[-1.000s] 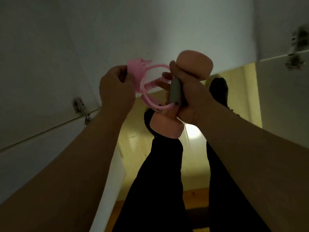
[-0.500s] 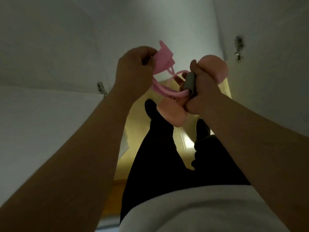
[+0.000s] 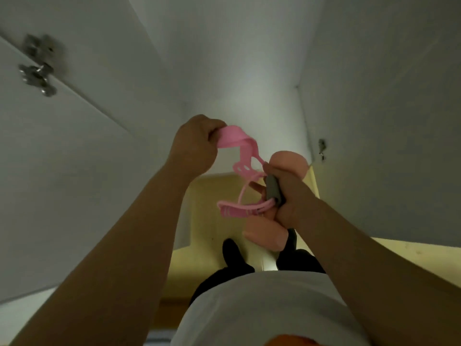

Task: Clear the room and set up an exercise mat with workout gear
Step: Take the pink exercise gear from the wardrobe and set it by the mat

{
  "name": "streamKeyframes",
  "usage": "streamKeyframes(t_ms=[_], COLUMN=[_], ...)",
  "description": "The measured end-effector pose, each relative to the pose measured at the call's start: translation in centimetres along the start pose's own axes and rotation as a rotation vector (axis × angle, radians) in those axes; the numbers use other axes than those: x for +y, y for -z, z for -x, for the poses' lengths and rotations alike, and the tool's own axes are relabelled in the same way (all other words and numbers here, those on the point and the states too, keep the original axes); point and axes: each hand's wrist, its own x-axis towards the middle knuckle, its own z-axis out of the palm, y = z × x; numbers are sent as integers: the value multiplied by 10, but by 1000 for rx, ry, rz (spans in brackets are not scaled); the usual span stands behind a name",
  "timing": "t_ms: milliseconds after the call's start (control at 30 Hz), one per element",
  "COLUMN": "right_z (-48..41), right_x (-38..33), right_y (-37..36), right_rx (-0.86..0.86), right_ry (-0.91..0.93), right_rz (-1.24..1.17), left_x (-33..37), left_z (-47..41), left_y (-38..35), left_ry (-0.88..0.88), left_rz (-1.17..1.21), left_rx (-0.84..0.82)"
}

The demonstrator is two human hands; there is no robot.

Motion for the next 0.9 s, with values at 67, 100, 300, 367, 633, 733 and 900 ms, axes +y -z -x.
streamKeyframes(t_ms=[67, 100, 300, 367, 633, 733, 900], right_z=[12, 18, 51, 64, 122, 123, 127], right_x=[12, 17, 38, 37, 8, 6, 26], right_y=[-7, -11, -15, -13, -15, -15, -22], right_rx=[14, 22, 6, -58, -330, -338, -377], right_ry=[15, 17, 48, 74, 92, 60, 45], right_rz=[-6, -13, -114, -161, -96, 4, 213], left_x=[3, 4, 27, 39, 92, 95, 86], left_z=[5, 8, 22, 33, 105, 133, 175], left_y=[12, 16, 35, 45, 66, 64, 60], left_ry=[-7, -3, 33, 28, 79, 219, 467], left_rz=[24, 37, 93, 107, 110, 225, 468], left_rx=[6, 22, 75, 96, 7, 72, 257])
